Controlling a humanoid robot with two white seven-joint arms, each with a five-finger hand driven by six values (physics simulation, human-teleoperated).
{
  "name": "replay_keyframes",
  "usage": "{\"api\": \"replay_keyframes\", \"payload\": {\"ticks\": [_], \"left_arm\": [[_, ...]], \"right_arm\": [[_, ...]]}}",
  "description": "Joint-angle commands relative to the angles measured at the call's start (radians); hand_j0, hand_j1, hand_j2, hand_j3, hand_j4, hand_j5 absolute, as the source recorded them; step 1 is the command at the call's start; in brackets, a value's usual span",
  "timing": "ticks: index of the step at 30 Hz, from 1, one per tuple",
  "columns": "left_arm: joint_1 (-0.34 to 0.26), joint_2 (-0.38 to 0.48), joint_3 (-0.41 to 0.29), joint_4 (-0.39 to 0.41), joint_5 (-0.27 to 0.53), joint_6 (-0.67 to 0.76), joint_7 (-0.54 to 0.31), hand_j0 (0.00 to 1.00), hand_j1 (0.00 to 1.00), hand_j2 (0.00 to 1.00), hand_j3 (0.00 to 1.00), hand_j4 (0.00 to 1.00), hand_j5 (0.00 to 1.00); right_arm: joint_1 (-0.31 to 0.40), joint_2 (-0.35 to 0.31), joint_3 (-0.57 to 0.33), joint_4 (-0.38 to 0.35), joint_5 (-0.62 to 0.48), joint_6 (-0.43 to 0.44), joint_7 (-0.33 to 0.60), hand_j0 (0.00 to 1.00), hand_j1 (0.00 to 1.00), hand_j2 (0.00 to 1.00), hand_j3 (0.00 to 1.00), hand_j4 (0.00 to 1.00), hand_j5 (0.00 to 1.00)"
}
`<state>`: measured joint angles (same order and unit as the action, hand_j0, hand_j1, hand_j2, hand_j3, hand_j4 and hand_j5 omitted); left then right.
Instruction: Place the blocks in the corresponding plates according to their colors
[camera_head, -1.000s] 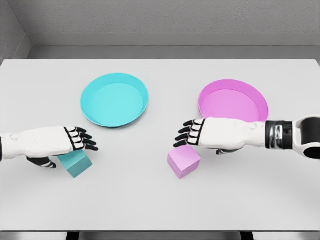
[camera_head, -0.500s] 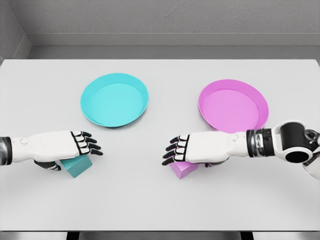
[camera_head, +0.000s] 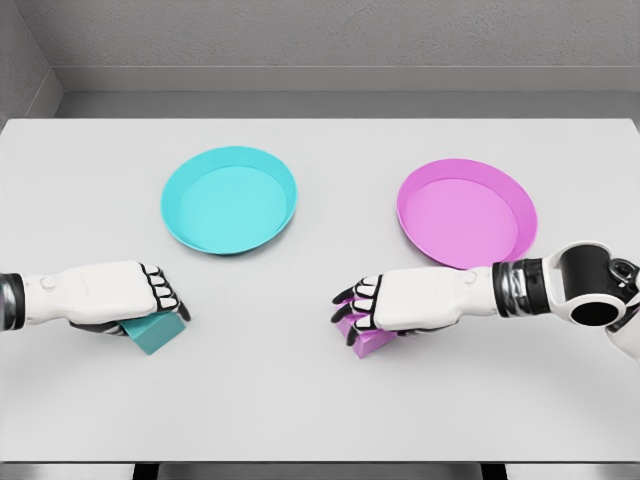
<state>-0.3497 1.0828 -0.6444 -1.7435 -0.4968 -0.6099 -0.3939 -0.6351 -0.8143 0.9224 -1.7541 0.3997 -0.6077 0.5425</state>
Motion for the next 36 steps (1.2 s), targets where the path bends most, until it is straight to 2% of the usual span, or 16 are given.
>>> {"api": "replay_keyframes", "payload": {"ticks": [1,12,14,19,21,23,27,33,36], "left_arm": [[0.000,0.002,0.000,0.001,-0.005,-0.001,0.000,0.49,0.49,0.49,0.49,0.49,0.49],[-0.023,0.003,0.028,0.001,0.003,-0.001,0.003,0.47,0.47,0.47,0.47,0.47,0.47],[-0.026,0.003,0.035,0.002,0.007,-0.001,0.004,0.47,0.47,0.47,0.47,0.47,0.47],[-0.087,0.000,0.043,0.009,0.009,-0.001,0.004,0.47,0.47,0.47,0.47,0.47,0.47],[-0.091,-0.007,0.080,0.010,0.007,-0.001,0.004,0.47,0.47,0.47,0.47,0.47,0.47],[-0.106,-0.044,0.101,0.028,0.000,-0.001,0.003,0.47,0.47,0.47,0.47,0.47,0.47],[-0.160,-0.113,0.100,0.085,-0.008,-0.001,0.000,0.47,0.47,0.47,0.47,0.47,0.47],[-0.235,-0.247,0.089,0.170,-0.055,-0.001,0.000,0.47,0.47,0.47,0.47,0.47,0.47],[-0.272,-0.305,0.086,0.225,-0.078,-0.001,0.000,0.47,0.47,0.47,0.47,0.47,0.47]], "right_arm": [[0.000,0.000,0.000,0.001,0.010,-0.003,0.011,0.52,0.52,0.52,0.52,0.52,0.52],[-0.029,0.007,-0.008,0.001,0.010,-0.003,0.011,0.50,0.50,0.50,0.50,0.50,0.50],[-0.031,0.007,-0.008,0.001,0.010,-0.003,0.011,0.46,0.46,0.46,0.46,0.46,0.46],[-0.044,0.009,-0.011,0.001,0.007,-0.003,0.011,0.46,0.46,0.46,0.46,0.46,0.46],[-0.057,0.009,-0.019,0.001,0.004,-0.003,0.011,0.46,0.46,0.46,0.46,0.46,0.46],[-0.066,0.009,-0.037,0.001,0.001,-0.003,0.011,0.46,0.46,0.46,0.46,0.46,0.46],[-0.067,0.009,-0.051,0.001,0.001,-0.003,0.011,0.46,0.46,0.46,0.46,0.46,0.46],[-0.066,0.004,-0.128,0.002,-0.009,-0.003,0.010,0.46,0.46,0.46,0.46,0.46,0.46],[-0.066,0.003,-0.148,0.004,-0.009,0.061,0.008,0.46,0.46,0.46,0.46,0.46,0.46]]}}
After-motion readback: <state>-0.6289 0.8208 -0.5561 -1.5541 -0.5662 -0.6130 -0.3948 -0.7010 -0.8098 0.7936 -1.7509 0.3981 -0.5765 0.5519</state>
